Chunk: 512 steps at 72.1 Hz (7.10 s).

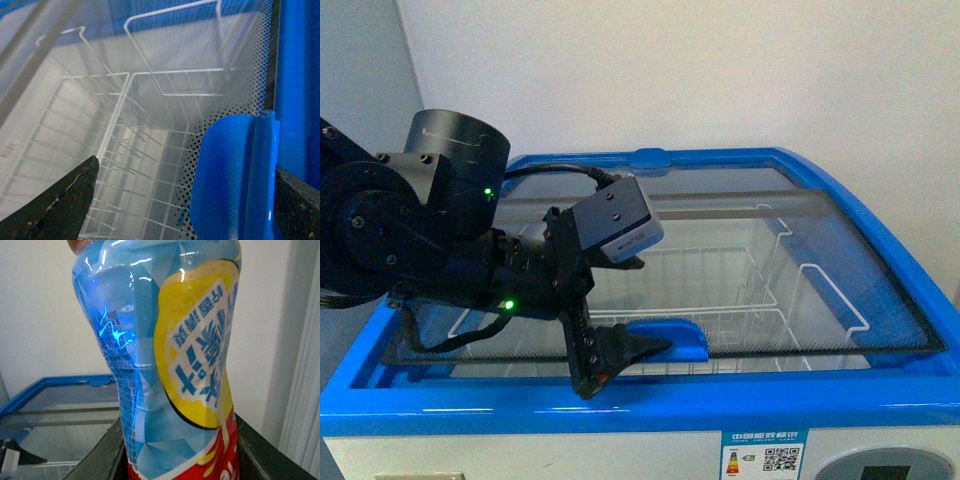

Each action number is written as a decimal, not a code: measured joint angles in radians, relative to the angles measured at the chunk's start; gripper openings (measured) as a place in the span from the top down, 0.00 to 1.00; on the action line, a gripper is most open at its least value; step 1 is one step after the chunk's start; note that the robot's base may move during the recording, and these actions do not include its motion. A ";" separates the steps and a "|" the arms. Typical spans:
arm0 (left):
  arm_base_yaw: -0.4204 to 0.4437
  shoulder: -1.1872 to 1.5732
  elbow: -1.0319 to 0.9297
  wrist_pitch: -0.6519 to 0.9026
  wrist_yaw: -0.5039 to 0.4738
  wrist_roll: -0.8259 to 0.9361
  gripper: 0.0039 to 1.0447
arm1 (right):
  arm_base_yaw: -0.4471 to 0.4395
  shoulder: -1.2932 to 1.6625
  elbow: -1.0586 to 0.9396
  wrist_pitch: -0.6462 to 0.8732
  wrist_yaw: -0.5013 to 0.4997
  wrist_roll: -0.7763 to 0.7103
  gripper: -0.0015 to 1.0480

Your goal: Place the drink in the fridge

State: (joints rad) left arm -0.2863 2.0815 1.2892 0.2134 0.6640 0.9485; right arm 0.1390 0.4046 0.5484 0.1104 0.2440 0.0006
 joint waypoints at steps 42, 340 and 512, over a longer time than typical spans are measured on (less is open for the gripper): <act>-0.031 0.355 0.657 0.015 -0.343 -0.071 0.08 | 0.000 0.000 0.000 0.000 0.002 0.000 0.61; 0.286 -2.076 -1.276 -0.212 -0.664 -0.953 0.08 | 0.128 1.889 1.065 -0.136 -0.426 -1.188 0.62; 0.286 -2.076 -1.276 -0.212 -0.664 -0.953 0.08 | 0.135 1.612 0.723 0.224 -0.436 -0.848 0.07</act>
State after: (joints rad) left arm -0.0006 0.0051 0.0135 0.0013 -0.0002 -0.0048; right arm 0.2745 2.0163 1.2709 0.3344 -0.1917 -0.8478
